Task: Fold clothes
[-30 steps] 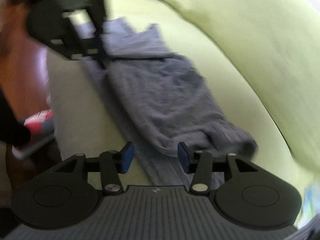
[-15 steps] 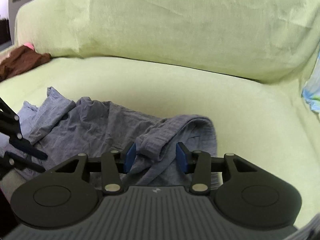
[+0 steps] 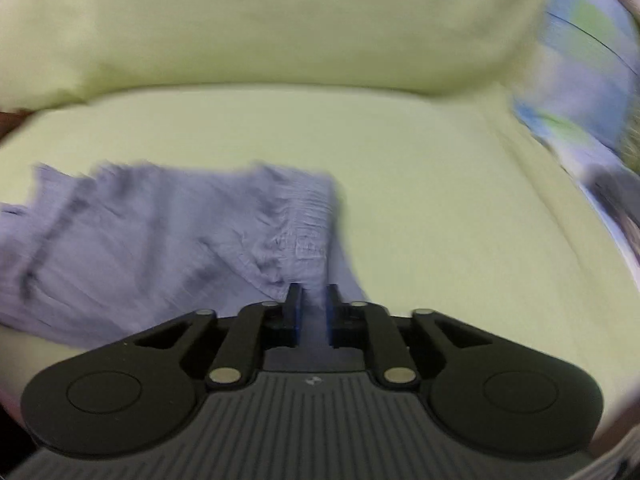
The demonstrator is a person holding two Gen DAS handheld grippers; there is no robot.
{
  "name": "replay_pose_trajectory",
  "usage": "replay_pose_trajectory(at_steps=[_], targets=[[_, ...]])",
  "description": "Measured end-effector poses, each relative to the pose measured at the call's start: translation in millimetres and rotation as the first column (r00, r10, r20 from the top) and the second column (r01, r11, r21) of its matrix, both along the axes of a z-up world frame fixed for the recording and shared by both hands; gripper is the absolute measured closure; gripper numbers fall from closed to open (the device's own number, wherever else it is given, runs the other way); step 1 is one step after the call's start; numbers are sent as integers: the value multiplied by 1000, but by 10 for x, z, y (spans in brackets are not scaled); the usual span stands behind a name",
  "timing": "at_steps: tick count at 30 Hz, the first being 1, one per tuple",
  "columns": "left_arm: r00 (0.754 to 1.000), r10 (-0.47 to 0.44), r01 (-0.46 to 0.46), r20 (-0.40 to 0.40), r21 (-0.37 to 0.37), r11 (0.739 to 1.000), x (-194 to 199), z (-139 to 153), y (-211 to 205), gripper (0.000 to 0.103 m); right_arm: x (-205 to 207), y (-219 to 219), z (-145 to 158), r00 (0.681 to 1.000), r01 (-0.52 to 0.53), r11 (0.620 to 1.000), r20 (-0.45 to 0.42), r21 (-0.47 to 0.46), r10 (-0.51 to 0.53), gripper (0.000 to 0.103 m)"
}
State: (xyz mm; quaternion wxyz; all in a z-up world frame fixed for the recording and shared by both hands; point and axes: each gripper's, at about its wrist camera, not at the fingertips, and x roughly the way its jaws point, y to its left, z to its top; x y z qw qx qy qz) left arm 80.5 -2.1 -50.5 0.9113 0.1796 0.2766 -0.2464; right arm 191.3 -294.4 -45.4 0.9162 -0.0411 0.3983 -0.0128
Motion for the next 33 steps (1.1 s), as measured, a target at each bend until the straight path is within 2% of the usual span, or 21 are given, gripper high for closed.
replay_pose_trajectory(at_steps=[1, 3, 4, 6, 7, 10, 12, 15, 16, 17, 18, 20, 22, 24, 26, 29, 31, 33], targets=[[1000, 24, -24, -19, -8, 1000, 16, -1, 47, 49, -63, 75, 73, 998, -20, 1000, 52, 15, 19, 83], [992, 105, -106, -65, -13, 994, 95, -60, 120, 49, -159, 307, 247, 982, -113, 981, 169, 156, 86, 72], [986, 139, -141, -88, -20, 990, 138, -92, 150, 49, -128, 426, 237, 979, -153, 963, 169, 222, 116, 71], [970, 200, -207, -137, -43, 977, 227, -156, 225, 49, 43, 856, 148, 964, -262, 870, 163, 418, 212, 73], [964, 214, -227, -161, -63, 972, 266, -180, 267, 49, 149, 1014, 56, 963, -267, 847, 150, 460, 223, 73], [942, 246, -281, -228, -135, 950, 354, -243, 436, 47, 444, 1331, -200, 972, -233, 825, 115, 515, 203, 73], [930, 272, -313, -247, -146, 938, 388, -287, 554, 47, 631, 1430, -390, 985, -172, 816, 69, 553, 161, 72], [917, 303, -348, -260, -151, 925, 400, -344, 704, 47, 722, 1448, -510, 988, -150, 794, 73, 589, 133, 72], [914, 308, -355, -263, -153, 922, 387, -335, 750, 47, 744, 1473, -530, 987, -160, 791, 84, 591, 137, 76], [909, 318, -368, -270, -159, 916, 385, -344, 809, 47, 761, 1520, -535, 983, -182, 791, 101, 584, 152, 95], [903, 327, -381, -279, -168, 909, 387, -362, 862, 47, 779, 1567, -540, 979, -204, 791, 117, 577, 167, 103], [894, 343, -403, -289, -181, 897, 357, -350, 967, 47, 787, 1646, -495, 971, -240, 796, 152, 556, 187, 103], [887, 359, -423, -291, -195, 885, 298, -328, 1064, 47, 740, 1778, -341, 947, -313, 792, 239, 524, 217, 103], [882, 372, -436, -289, -201, 877, 247, -317, 1127, 47, 627, 1836, -113, 907, -403, 758, 336, 512, 255, 103], [879, 381, -445, -286, -206, 872, 213, -328, 1151, 47, 403, 1938, 102, 842, -521, 714, 420, 467, 339, 103], [868, 407, -469, -284, -203, 859, 175, -345, 1221, 46, 136, 2149, 155, 785, -616, 671, 385, 412, 485, 103], [857, 427, -490, -288, -199, 849, 168, -360, 1277, 46, -46, 2423, -64, 762, -647, 671, 271, 362, 588, 101], [846, 447, -510, -292, -195, 838, 158, -360, 1331, 46, -149, 2669, -355, 752, -653, 692, 154, 308, 641, 84]])
